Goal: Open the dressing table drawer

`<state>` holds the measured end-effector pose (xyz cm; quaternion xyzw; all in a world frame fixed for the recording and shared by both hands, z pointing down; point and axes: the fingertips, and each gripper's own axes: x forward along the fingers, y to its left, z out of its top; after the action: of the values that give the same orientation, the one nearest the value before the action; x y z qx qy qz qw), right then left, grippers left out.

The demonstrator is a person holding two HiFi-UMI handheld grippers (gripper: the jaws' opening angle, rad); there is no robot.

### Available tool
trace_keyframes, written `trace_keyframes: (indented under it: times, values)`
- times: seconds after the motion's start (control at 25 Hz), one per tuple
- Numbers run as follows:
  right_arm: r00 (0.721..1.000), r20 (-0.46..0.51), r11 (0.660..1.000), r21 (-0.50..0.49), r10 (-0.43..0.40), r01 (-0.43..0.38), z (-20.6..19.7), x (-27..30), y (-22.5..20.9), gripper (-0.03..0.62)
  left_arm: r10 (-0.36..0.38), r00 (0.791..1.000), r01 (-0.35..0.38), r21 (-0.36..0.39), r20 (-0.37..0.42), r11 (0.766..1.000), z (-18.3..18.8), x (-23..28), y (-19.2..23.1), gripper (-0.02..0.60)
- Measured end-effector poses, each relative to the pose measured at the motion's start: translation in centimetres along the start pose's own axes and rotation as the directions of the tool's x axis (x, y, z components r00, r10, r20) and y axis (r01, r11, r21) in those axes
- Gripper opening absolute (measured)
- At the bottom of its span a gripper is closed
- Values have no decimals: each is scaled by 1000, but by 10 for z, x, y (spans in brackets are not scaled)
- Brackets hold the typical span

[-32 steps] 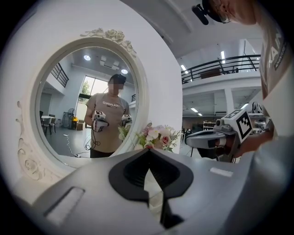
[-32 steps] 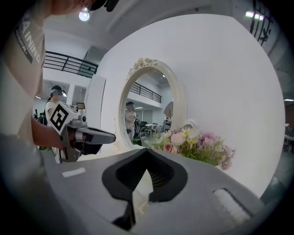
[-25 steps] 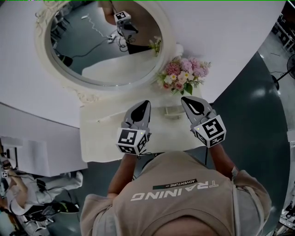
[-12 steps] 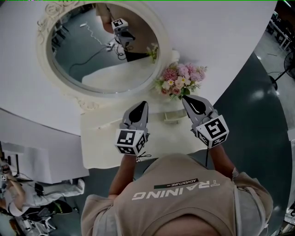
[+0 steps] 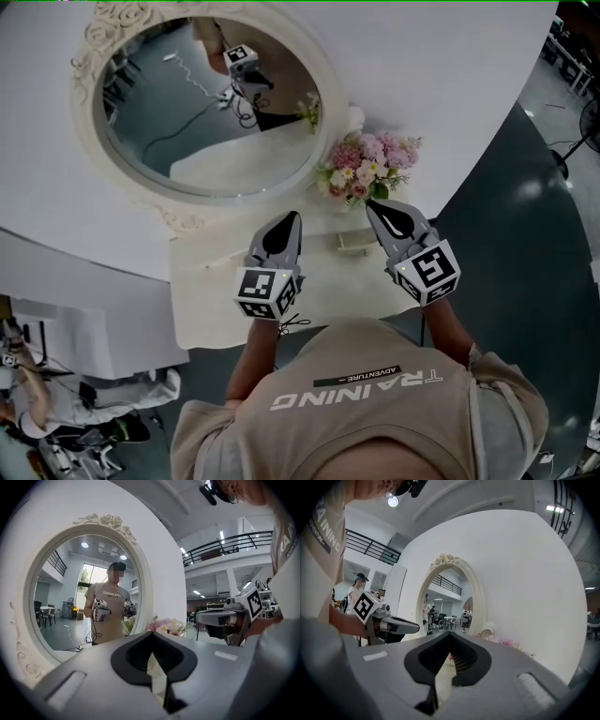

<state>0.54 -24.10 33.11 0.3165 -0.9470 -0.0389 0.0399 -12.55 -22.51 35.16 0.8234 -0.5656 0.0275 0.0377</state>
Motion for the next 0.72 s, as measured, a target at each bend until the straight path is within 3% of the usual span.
trace_keyframes:
  times: [0.72]
  values:
    - [1000,14,1000,20,-7,7,-4,-2,-2,2,0,1000,0,-9,22,1000,1,1,-3,18]
